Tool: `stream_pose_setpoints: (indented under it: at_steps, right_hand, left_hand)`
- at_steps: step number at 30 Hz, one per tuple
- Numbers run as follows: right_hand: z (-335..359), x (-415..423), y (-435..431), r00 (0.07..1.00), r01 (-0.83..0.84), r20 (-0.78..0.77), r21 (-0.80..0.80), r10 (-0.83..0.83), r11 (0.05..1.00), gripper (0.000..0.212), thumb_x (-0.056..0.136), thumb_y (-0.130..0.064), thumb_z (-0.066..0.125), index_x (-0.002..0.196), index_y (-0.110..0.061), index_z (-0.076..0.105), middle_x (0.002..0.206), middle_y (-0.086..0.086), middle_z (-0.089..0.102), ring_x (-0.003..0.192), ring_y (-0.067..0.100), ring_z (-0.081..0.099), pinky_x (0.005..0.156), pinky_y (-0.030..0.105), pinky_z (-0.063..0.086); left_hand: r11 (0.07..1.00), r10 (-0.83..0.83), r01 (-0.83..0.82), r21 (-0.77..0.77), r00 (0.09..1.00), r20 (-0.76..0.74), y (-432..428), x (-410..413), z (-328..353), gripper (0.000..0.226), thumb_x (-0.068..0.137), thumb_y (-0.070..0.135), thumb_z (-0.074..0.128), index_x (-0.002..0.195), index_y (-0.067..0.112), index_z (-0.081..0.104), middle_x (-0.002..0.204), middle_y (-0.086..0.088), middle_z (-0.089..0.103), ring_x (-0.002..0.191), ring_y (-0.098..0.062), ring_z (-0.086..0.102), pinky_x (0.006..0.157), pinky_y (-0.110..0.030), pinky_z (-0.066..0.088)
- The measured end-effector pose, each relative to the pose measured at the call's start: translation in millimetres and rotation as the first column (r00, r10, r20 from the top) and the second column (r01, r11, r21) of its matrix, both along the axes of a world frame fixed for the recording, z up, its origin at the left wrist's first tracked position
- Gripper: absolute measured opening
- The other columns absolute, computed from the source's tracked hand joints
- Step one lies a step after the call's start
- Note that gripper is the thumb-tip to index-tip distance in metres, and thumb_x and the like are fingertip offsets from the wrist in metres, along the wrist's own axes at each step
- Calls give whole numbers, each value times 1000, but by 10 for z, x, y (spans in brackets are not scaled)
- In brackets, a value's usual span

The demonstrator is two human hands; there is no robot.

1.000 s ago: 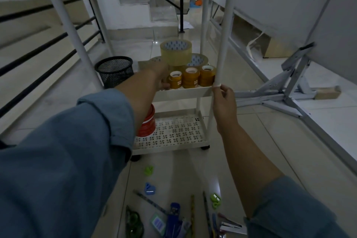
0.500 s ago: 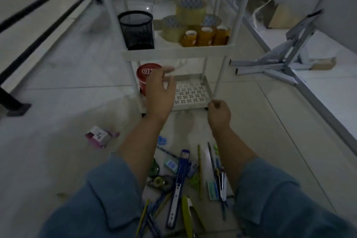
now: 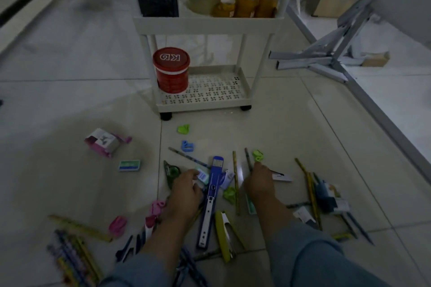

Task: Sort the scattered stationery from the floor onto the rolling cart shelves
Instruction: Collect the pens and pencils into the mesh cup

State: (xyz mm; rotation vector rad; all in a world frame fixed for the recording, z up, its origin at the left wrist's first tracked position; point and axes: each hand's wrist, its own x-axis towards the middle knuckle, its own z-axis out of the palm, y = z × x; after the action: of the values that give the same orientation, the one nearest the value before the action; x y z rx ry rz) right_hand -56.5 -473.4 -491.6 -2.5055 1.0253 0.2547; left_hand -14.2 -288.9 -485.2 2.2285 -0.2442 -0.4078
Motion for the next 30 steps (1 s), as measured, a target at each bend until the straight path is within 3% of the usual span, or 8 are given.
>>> stream_pose_setpoints:
  at_steps: [3, 7, 11, 17, 20, 24, 27, 30]
  right_hand:
    - [-10, 48, 33, 1000, 9, -14, -23, -10, 1000, 43, 94, -7, 13, 126, 4, 40, 131, 22, 45, 121, 34, 45, 99, 34, 37]
    - [-32, 79, 101, 996, 33, -84, -36, -36, 999, 23, 96, -8, 38, 114, -1, 50, 126, 17, 51, 117, 30, 51, 95, 34, 43]
    - [-57, 114, 121, 991, 53, -121, 26, -49, 998, 21, 93, -7, 47, 110, 1, 56, 120, 16, 60, 113, 28, 57, 91, 32, 46]
    - [-53, 136, 93, 990, 46, -136, 97, -32, 994, 24, 92, -8, 49, 114, 1, 54, 123, 17, 58, 115, 28, 56, 91, 31, 46]
    - [-36, 176, 43, 995, 85, -58, 159, -77, 984, 23, 92, -9, 50, 111, 3, 55, 119, 20, 59, 111, 31, 57, 88, 33, 46]
    - [81, 288, -78, 938, 150, 262, 288, -228, 946, 23, 92, -6, 50, 108, 8, 56, 109, 25, 61, 102, 36, 58, 75, 31, 42]
    - [150, 398, -147, 854, 195, 395, 362, -339, 912, 28, 97, -6, 39, 119, 5, 52, 111, 24, 60, 90, 30, 56, 64, 23, 33]
    - [83, 473, -115, 819, 198, 398, 478, -413, 856, 31, 100, -8, 33, 122, 5, 50, 98, 19, 59, 73, 19, 48, 59, 25, 34]
  left_hand:
    - [999, -21, 20, 32, 999, 37, -7, 91, 52, 38, 89, -2, 46, 125, 3, 54, 125, -15, 55, 109, -25, 54, 88, -21, 39]
    - [994, -65, 62, 94, 997, 33, -27, 234, 87, 41, 90, -1, 46, 130, 7, 48, 130, -11, 48, 114, -24, 49, 97, -27, 38]
    - [986, -130, 126, 109, 991, 28, -78, 316, 44, 39, 90, 2, 48, 129, 8, 47, 130, -12, 48, 114, -25, 50, 99, -34, 43]
    - [958, -215, 209, 195, 977, 11, -206, 490, -21, 47, 95, 3, 43, 141, 10, 36, 147, -10, 36, 129, -25, 41, 108, -32, 36]
    - [869, -321, 292, 399, 947, 5, -267, 639, -78, 56, 94, 0, 39, 146, 15, 28, 154, -8, 25, 136, -25, 33, 111, -35, 31]
    - [689, -436, 288, 665, 898, 63, -296, 769, -116, 45, 92, 5, 41, 137, 11, 38, 146, -12, 32, 134, -29, 31, 109, -38, 28]
    - [596, -508, 262, 759, 855, 104, -304, 824, -136, 36, 92, 10, 43, 128, 12, 41, 139, -12, 40, 129, -31, 34, 103, -39, 31]
    - [538, -569, 248, 806, 812, 129, -299, 843, -150, 33, 94, 10, 37, 127, 10, 41, 136, -13, 43, 127, -30, 37, 103, -37, 29]
